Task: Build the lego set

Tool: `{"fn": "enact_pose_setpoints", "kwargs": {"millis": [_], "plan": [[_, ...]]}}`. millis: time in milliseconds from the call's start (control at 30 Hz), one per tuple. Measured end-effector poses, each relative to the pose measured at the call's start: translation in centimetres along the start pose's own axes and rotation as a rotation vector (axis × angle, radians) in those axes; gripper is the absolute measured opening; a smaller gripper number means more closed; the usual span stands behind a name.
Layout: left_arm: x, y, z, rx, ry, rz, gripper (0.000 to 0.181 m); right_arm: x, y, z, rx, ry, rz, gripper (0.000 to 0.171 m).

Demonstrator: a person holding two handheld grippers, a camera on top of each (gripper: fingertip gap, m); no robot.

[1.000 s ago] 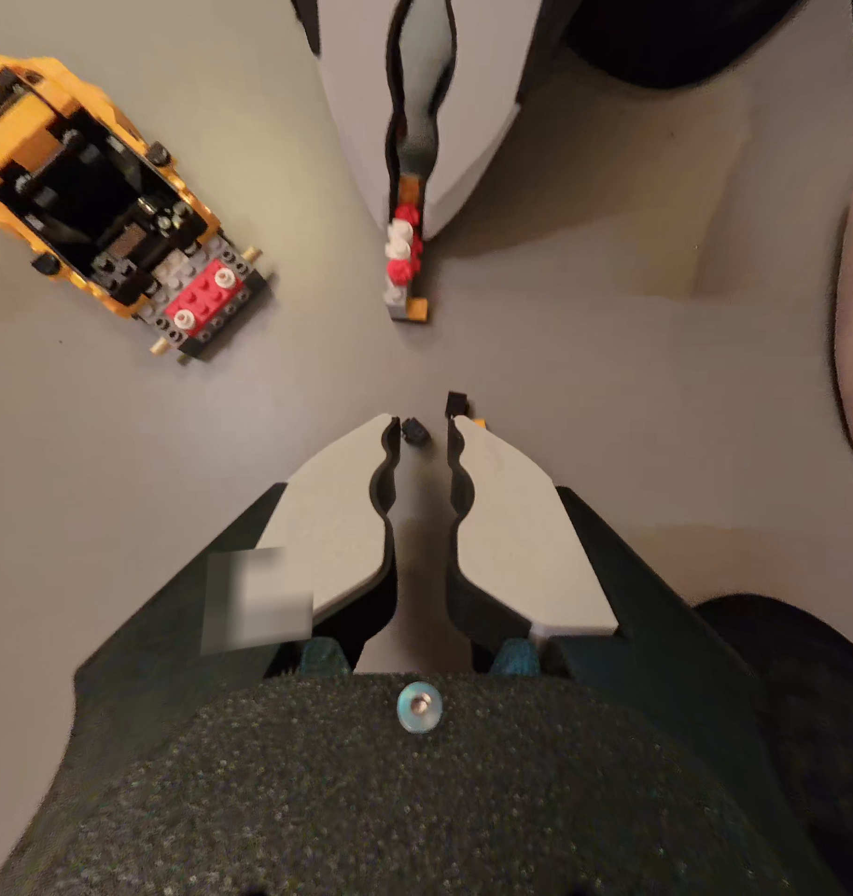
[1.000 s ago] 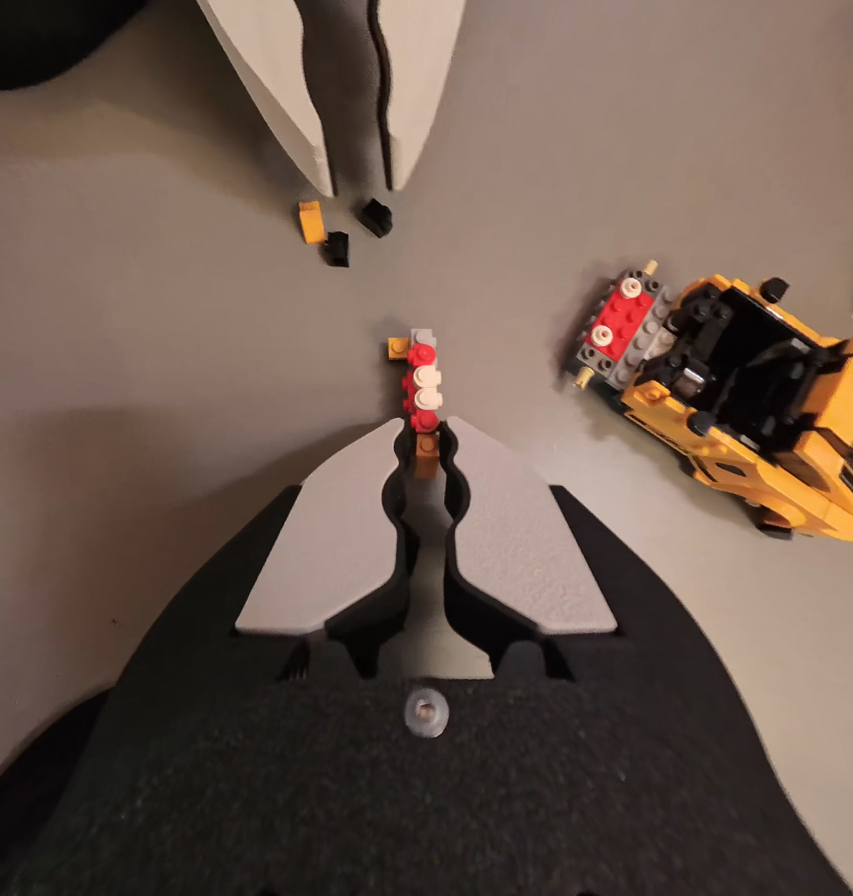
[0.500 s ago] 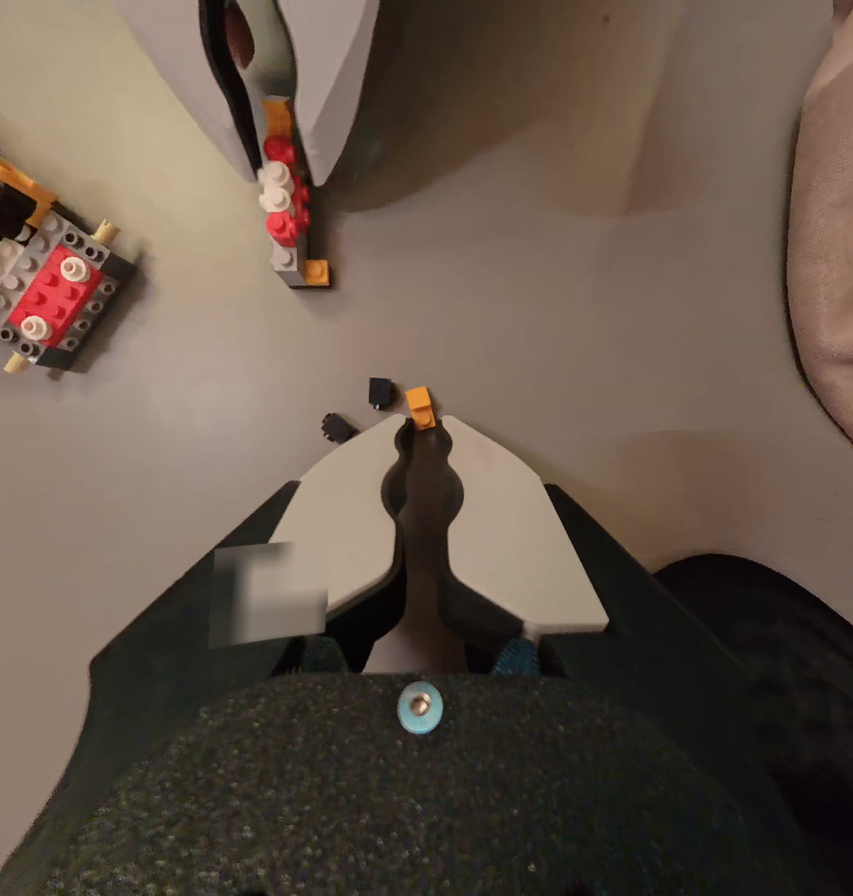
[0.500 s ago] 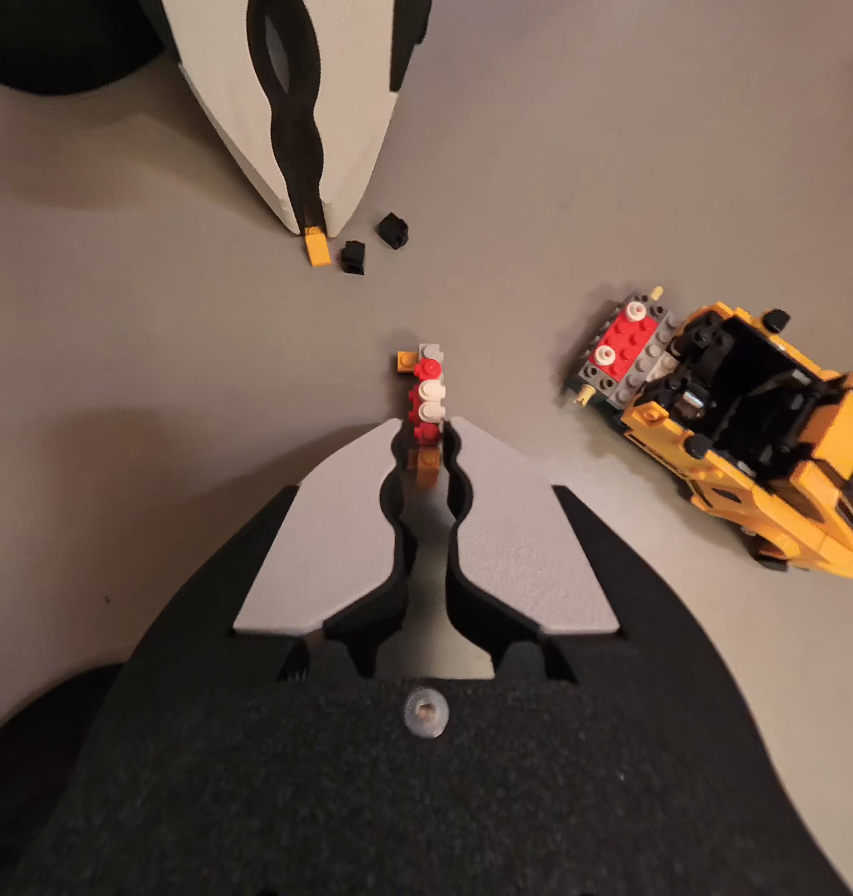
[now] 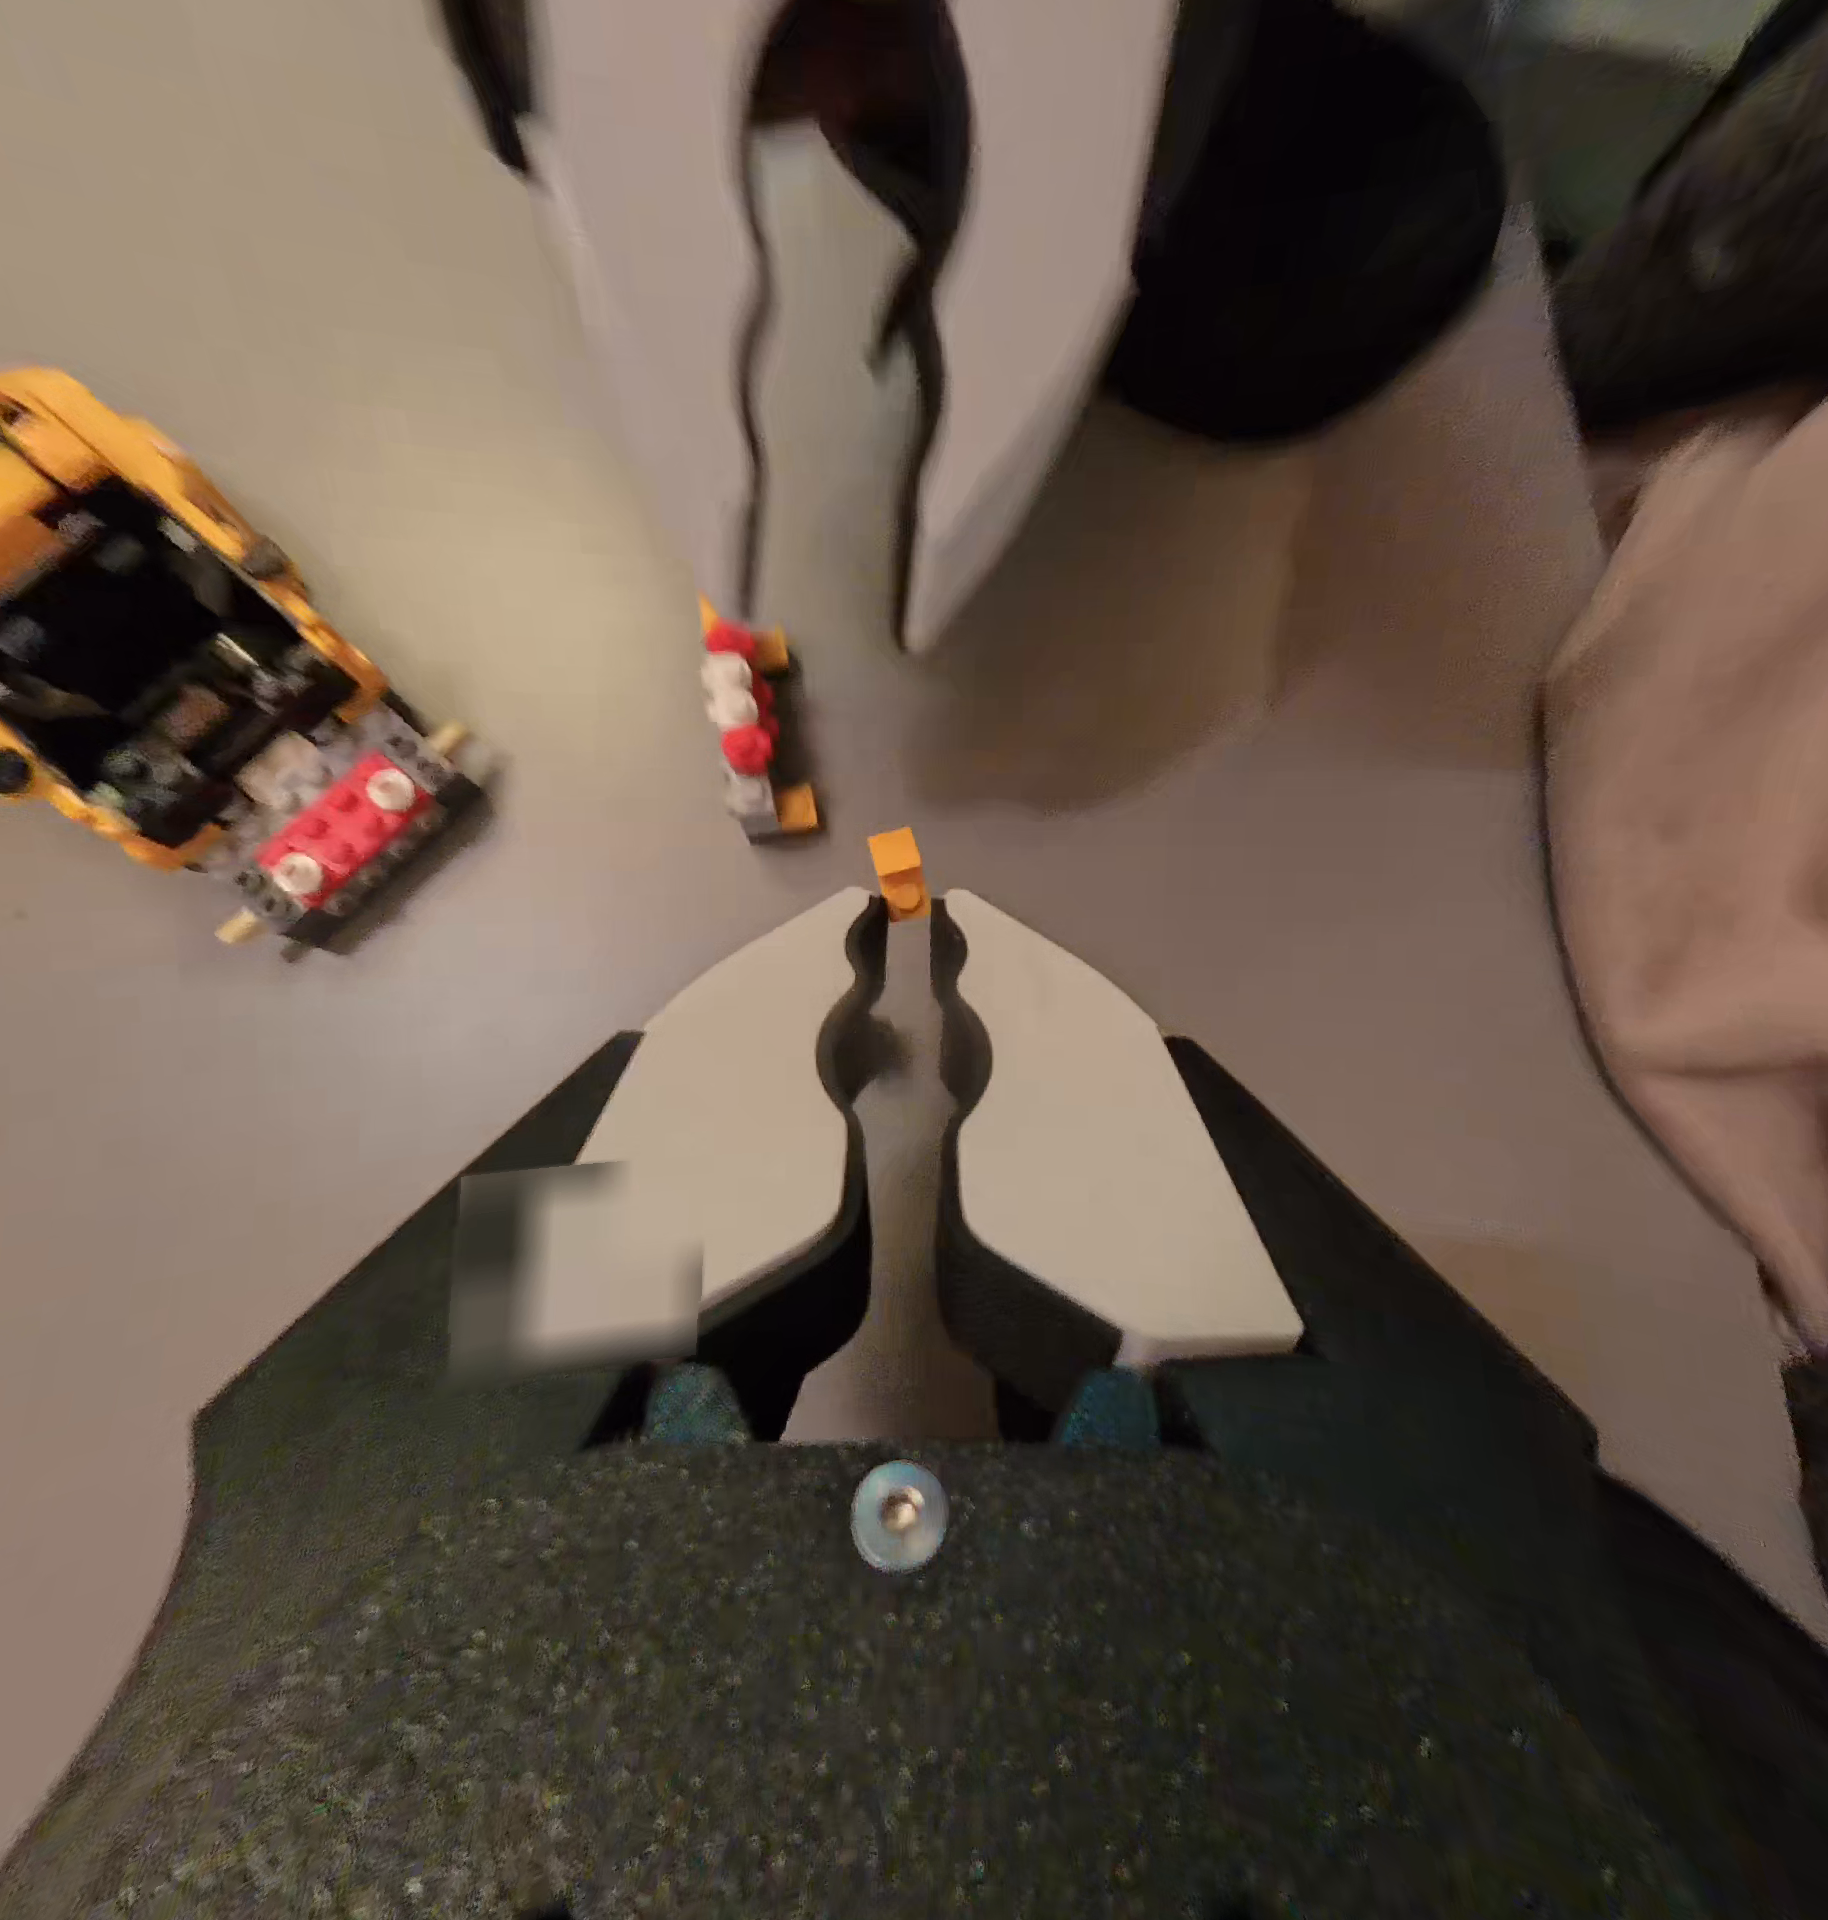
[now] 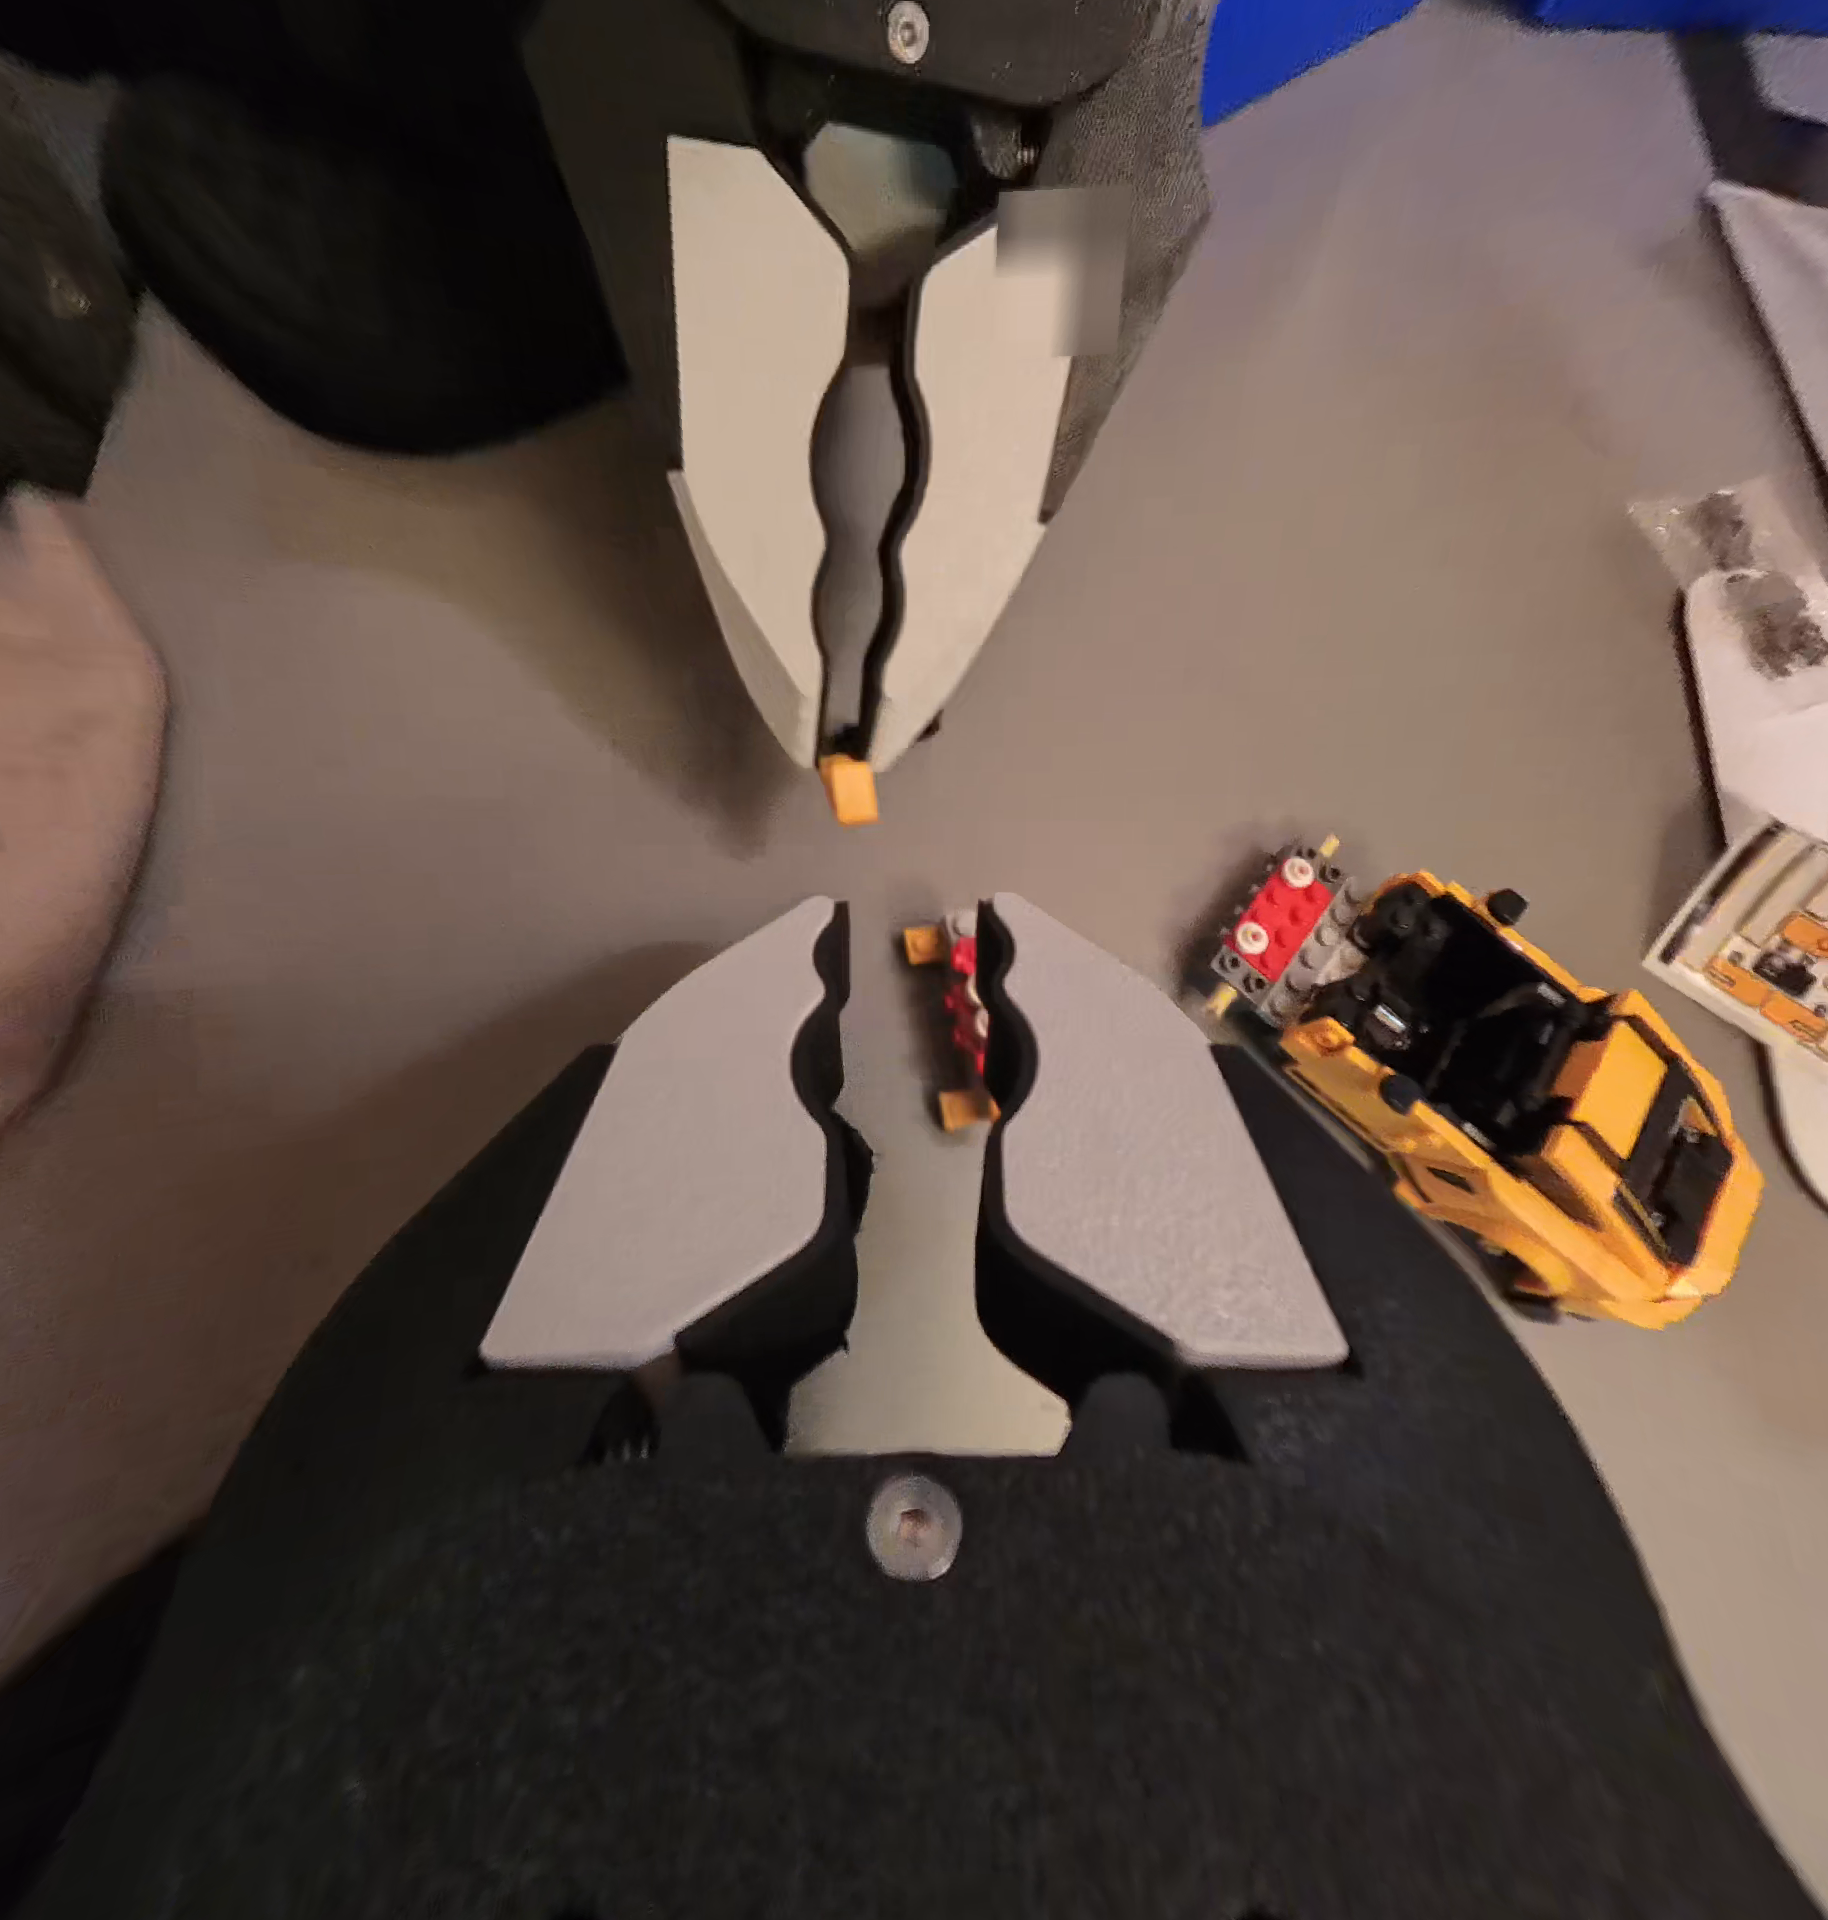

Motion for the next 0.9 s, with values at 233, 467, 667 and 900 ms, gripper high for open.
{"fn": "enact_pose_setpoints", "kwargs": {"millis": [233,467,667,900], "plan": [[1.7,-1.4,2.3,0.286,0.283,-0.058,0.007,0.9,-1.8,2.2,0.172,0.263,-0.354,0.020],[2.6,-2.5,3.2,0.620,0.525,-0.201,0.007,0.5,-1.3,3.5,0.204,0.283,-0.589,0.022],[2.7,-2.6,3.4,0.746,0.597,-0.277,0.007,0.5,-0.9,4.2,0.234,0.277,-0.650,0.016],[3.2,-2.4,4.1,0.763,0.683,-0.353,0.007,1.4,-0.9,4.6,0.167,0.387,-0.556,0.015]]}}
Point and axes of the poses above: each gripper's, where its closed fingertips meet, x back along the fingers, z out of its top, y = z × x across the jaws, the point moved 4 cm from there along x, back along the fingers, and after that the axes turned 10 degrees about -x, right-handed, at the moved point
